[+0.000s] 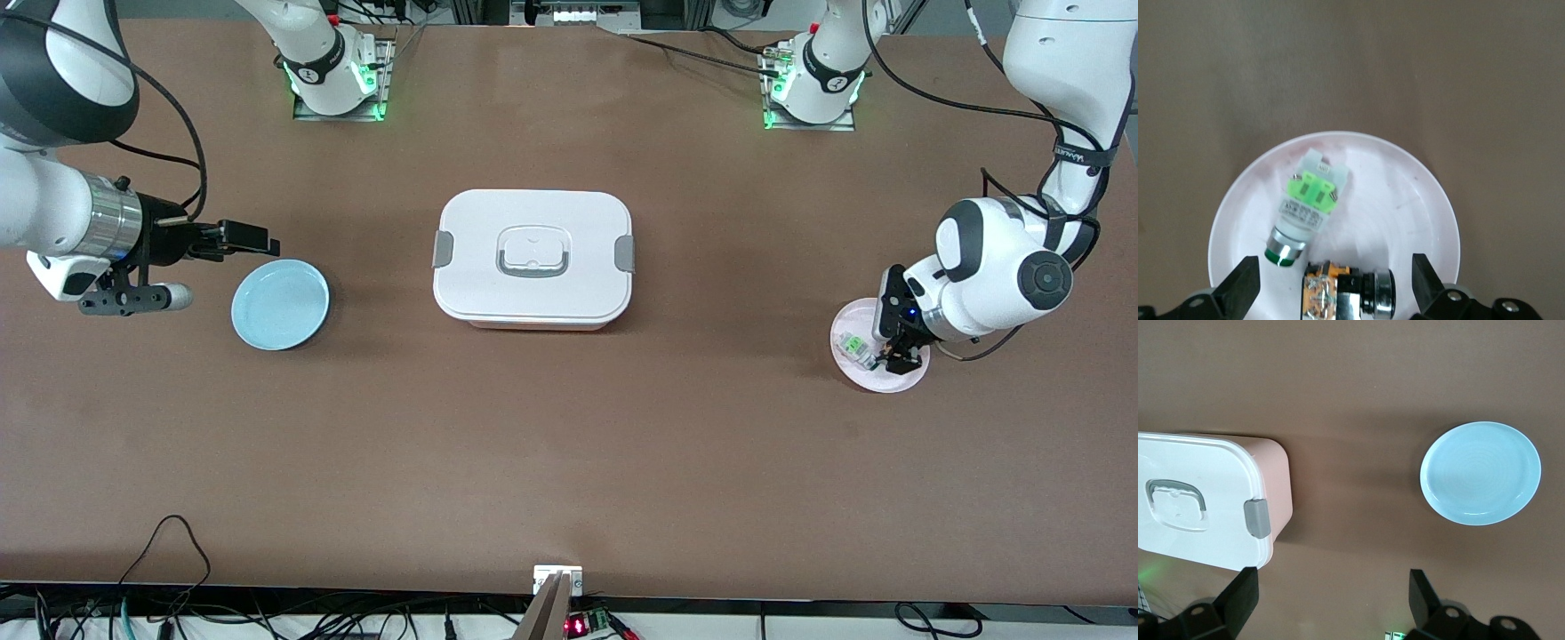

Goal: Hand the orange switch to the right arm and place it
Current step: 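Lower the left gripper onto the orange switch and close it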

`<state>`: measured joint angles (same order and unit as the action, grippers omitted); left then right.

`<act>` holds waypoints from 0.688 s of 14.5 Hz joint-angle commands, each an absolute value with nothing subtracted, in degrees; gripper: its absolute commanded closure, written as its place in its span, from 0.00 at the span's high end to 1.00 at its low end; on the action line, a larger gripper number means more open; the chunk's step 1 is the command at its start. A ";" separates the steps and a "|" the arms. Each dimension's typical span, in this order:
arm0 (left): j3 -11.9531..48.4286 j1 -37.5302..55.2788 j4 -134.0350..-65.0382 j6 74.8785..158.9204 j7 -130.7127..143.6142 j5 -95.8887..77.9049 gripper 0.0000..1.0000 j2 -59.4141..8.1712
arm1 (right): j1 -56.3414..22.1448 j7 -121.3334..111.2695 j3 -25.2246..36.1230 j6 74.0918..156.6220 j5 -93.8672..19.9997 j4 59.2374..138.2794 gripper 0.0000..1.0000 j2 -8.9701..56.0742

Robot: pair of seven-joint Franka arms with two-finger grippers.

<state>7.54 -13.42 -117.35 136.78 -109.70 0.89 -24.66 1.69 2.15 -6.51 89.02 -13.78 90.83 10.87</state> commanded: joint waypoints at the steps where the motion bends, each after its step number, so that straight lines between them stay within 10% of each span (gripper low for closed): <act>1: 7.73 -15.38 -117.25 138.07 -112.15 0.62 1.00 -24.78 | 1.32 2.28 -8.33 88.41 -14.06 90.97 1.00 9.05; 10: 7.73 -17.58 -117.25 143.26 -112.50 0.70 1.00 -28.47 | 0.44 2.90 -10.02 91.24 -14.24 92.20 1.00 9.93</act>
